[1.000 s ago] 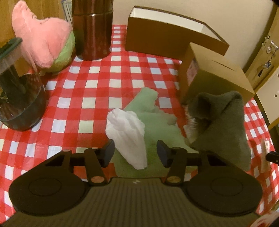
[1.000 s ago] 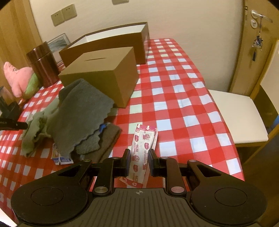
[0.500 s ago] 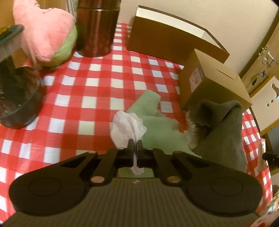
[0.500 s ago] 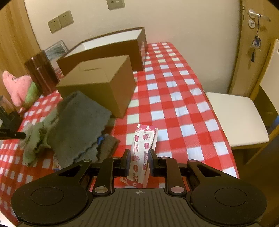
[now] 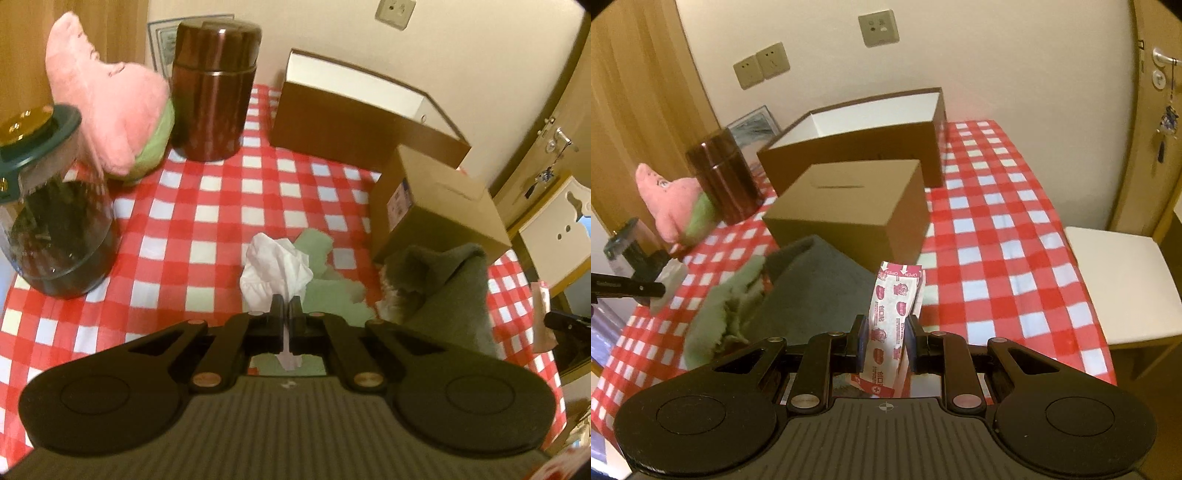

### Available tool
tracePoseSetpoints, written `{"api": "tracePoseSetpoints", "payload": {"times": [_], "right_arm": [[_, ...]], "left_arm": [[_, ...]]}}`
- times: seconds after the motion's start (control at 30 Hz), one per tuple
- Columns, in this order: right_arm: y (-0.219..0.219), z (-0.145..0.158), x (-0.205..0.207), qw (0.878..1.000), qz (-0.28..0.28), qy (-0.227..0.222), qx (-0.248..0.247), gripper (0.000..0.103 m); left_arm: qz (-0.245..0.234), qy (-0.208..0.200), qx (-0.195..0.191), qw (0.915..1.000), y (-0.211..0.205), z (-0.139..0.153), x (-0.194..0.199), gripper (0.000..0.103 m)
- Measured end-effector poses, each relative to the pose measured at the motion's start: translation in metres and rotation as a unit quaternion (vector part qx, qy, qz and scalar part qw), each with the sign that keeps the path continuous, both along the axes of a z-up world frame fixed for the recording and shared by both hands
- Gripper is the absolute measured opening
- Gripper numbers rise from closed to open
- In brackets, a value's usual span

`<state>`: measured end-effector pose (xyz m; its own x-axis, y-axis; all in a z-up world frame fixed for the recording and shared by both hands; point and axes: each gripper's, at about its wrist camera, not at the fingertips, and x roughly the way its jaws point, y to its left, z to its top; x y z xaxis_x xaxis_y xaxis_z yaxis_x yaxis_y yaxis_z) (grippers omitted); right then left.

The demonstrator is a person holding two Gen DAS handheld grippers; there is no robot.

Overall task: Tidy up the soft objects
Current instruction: 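Carry the tissue into the brown box and open the left gripper while the right carries the packet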

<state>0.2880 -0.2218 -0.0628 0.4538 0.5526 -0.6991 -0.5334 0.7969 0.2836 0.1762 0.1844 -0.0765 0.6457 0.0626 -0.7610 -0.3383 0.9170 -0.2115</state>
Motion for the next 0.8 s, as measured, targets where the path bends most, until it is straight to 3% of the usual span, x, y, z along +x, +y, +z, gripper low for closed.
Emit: {"api": "tracePoseSetpoints", "payload": {"times": [0.37, 0.8], "right_arm": [[-0.005, 0.008, 0.025, 0.999, 0.000, -0.030, -0.012, 0.022], [0.002, 0.042, 0.114, 0.995, 0.000, -0.104, 0.005, 0.022]], "left_arm": [[-0.023, -0.027, 0.017, 0.9992, -0.002, 0.021, 0.028, 0.001], [-0.066, -0.072, 0.062, 0.9933, 0.003, 0.055, 0.110, 0.001]]}}
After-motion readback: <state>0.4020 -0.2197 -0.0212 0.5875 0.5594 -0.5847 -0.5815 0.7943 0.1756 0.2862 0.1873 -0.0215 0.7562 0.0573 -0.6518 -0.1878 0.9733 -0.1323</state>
